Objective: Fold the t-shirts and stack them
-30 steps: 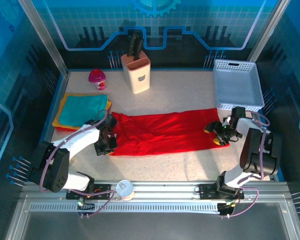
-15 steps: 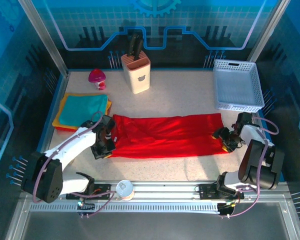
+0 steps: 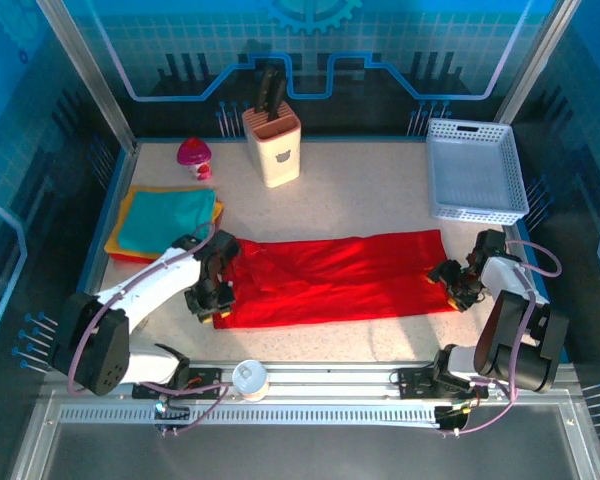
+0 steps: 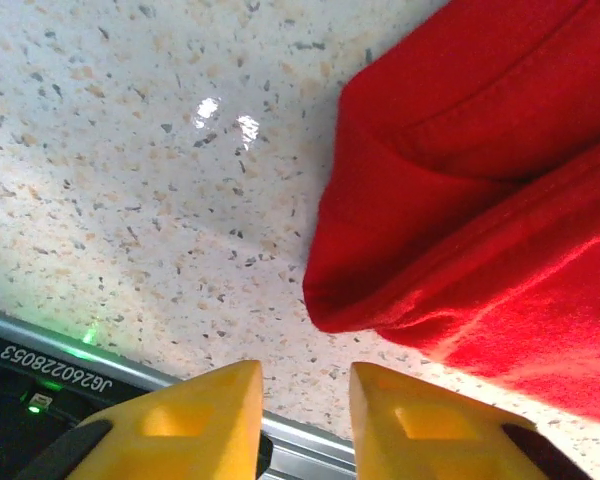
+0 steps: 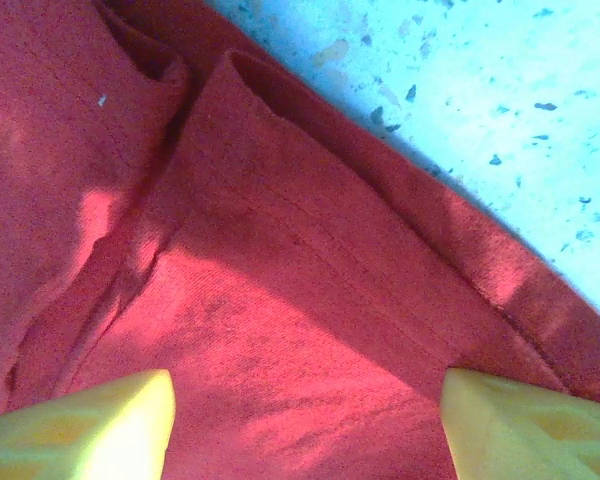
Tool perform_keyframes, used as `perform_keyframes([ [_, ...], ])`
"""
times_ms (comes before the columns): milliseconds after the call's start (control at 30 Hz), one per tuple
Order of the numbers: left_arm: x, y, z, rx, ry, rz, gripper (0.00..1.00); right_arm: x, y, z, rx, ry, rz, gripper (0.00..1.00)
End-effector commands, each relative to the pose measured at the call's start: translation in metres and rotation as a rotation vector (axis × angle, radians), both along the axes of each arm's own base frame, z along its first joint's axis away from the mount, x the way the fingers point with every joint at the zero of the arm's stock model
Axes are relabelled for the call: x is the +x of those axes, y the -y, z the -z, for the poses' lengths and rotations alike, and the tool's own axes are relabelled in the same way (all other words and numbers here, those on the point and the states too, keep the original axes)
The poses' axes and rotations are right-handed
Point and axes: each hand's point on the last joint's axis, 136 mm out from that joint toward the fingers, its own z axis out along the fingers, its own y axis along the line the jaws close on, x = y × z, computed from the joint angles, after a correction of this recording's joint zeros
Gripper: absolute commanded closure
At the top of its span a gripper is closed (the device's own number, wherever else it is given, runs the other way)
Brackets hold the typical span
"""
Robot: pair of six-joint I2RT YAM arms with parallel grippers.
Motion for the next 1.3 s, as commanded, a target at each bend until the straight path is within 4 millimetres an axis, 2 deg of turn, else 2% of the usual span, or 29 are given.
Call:
perform_keyframes([
  [0, 0.044, 0.017, -0.022, -0.056, 0.123, 0.100, 0.70, -0.006, -0.004, -0.007, 0.013, 0.006, -0.022, 0.28],
  [67, 0.061, 0.027, -0.022, -0.083, 0.141, 0.149, 0.71, -0.004, -0.006, -0.014, -0.006, 0.022, -0.052, 0.26],
  [133, 0.069, 0.034, -0.013, -0.094, 0.120, 0.185, 0.73, -0.002, -0.009, -0.019, -0.016, 0.043, -0.077, 0.23],
  [267, 0.071, 0.042, 0.014, -0.121, 0.048, 0.223, 0.76, 0.007, -0.027, -0.025, 0.004, 0.089, -0.159, 0.20],
  [367, 0.069, 0.040, 0.026, -0.104, 0.025, 0.224, 0.75, 0.013, -0.039, -0.026, -0.007, 0.092, -0.234, 0.19],
  [533, 0.071, 0.036, 0.029, -0.088, 0.050, 0.212, 0.72, 0.018, -0.047, -0.016, -0.012, 0.063, -0.276, 0.19],
  [733, 0.068, 0.032, 0.032, -0.074, 0.040, 0.211, 0.73, 0.015, -0.046, 0.004, 0.000, -0.002, -0.269, 0.20],
  [1000, 0.064, 0.019, 0.030, -0.086, 0.044, 0.149, 0.68, 0.013, -0.045, 0.013, 0.001, -0.034, -0.272, 0.21],
  [1267, 0.064, 0.027, 0.039, -0.141, 0.027, 0.158, 0.72, 0.011, -0.044, 0.020, 0.007, -0.062, -0.264, 0.22],
])
